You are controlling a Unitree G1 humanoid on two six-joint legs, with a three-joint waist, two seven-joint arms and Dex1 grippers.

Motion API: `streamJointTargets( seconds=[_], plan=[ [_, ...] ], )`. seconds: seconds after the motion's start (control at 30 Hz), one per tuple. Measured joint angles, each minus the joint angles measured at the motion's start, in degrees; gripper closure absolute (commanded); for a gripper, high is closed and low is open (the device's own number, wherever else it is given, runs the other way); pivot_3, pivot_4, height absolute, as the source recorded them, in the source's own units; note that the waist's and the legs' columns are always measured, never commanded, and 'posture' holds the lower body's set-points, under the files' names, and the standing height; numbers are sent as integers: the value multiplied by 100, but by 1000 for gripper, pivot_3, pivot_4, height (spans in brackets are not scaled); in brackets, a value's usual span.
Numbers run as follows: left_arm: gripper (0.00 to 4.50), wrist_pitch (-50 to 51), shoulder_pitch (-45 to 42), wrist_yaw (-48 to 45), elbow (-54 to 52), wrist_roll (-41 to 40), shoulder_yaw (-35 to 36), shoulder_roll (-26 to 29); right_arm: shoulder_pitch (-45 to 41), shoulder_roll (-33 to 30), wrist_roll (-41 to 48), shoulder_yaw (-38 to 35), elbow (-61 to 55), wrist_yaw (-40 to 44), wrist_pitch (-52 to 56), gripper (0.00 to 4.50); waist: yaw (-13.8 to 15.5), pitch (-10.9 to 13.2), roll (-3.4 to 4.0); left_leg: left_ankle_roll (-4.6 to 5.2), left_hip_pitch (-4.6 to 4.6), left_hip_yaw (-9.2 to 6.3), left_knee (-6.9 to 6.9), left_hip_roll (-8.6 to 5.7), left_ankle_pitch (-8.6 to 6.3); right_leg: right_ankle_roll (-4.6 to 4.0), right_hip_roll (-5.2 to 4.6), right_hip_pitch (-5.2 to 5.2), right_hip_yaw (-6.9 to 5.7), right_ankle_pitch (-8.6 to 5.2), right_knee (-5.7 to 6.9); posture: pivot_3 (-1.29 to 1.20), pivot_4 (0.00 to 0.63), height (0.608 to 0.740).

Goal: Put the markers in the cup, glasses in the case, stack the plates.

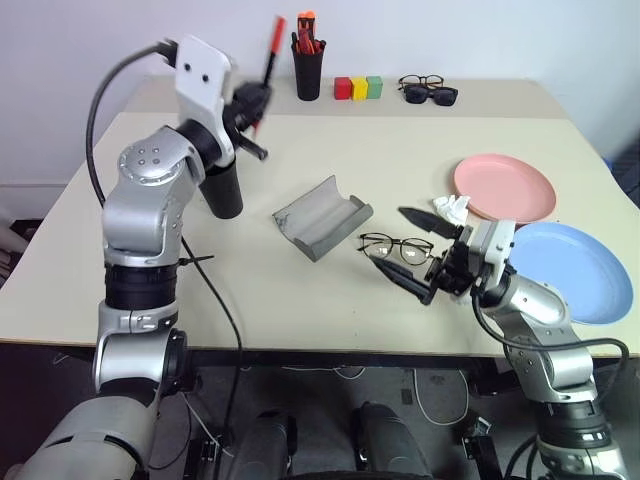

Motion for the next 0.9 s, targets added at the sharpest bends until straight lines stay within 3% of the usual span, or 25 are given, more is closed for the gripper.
streamJointTargets(
  seconds=[0.23, 0.43, 0.9],
  plan=[
    [3863, -1096, -56, 1208, 1494, 769, -32, 2, -242, 221, -272, -7, 270, -305, -240, 0, 51, 0, -1, 0, -4, 0, 3, -8, 0, 2, -9, 0, -4, 1, -2, 0, 150, 740],
    [3863, -1504, -70, 1737, 2280, 882, -18, -138, -289, 240, -393, -8, 402, -367, -329, 0, 42, 0, -1, 0, -5, 0, 2, -8, 0, 2, -9, -1, -5, 1, -2, 0, 150, 740],
    [3863, -1098, 424, 1477, 1180, 622, -53, -406, -290, 230, -394, -38, 613, -278, -492, 0, 27, 0, -1, -1, -5, 0, 1, -7, 1, 2, -8, -1, -3, 1, -1, 0, 150, 740]
  ],
)
